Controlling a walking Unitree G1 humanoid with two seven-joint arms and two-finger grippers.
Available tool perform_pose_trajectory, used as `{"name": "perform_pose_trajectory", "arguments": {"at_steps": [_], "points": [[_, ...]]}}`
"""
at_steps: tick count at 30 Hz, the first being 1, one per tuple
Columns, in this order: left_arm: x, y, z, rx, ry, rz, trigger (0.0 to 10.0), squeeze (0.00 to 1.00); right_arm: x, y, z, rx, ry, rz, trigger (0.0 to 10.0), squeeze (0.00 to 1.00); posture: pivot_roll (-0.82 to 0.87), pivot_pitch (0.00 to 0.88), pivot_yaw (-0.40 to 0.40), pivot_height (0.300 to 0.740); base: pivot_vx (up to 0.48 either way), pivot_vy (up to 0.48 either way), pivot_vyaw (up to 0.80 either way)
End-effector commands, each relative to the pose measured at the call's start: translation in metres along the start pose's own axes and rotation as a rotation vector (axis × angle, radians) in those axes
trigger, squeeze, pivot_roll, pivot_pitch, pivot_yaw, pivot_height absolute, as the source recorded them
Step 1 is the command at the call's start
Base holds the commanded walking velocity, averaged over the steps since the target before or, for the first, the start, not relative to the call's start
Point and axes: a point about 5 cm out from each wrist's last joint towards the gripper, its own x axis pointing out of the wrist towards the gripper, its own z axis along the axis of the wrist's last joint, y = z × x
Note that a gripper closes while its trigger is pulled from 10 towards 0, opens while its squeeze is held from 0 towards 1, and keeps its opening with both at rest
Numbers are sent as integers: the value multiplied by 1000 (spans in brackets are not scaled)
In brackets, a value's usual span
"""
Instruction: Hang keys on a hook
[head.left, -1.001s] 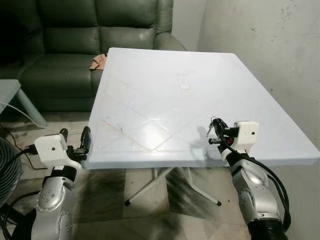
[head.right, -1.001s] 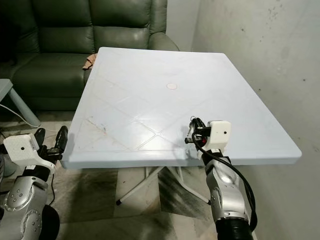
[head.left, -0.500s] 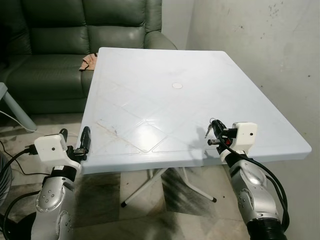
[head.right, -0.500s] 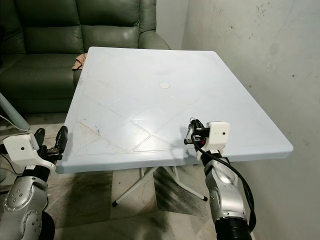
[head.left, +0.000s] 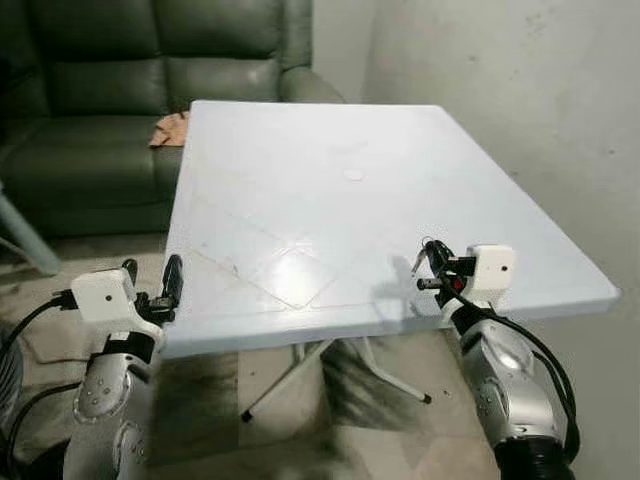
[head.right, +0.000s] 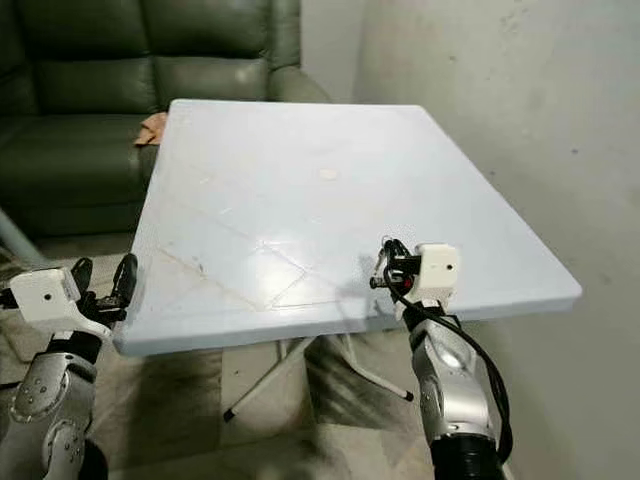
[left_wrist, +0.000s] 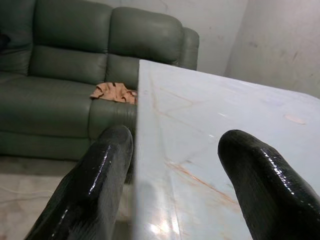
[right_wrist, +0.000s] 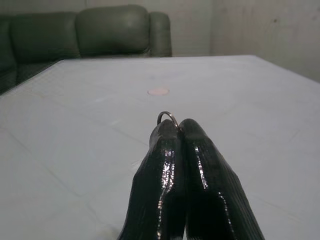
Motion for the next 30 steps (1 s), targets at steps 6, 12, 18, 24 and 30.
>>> {"name": "perform_pose_trajectory", "arguments": {"at_steps": [6,12,18,24,30], "points": [[1,-5,-2,-10,12,0,10000,0,-1,-7,3,-16,-1,-13,10000,0,-63,0,-43,732,0,0,-775],[1,-4,-3,-16,21,8,10000,0,-1,-7,3,-19,1,-13,10000,0,-62,0,-45,732,0,0,-775],[0,-4,-4,-15,33,11,10000,0,-2,-7,2,-22,4,-10,10000,0,-64,0,-48,732,0,0,-775],[1,-4,-5,-17,37,8,10000,0,-2,-6,2,-24,5,-9,10000,0,-65,0,-48,732,0,0,-775],[3,-7,-5,-22,38,1,10000,0,-1,-7,2,-26,5,-6,10000,0,-67,0,-48,732,50,0,-772]]}}
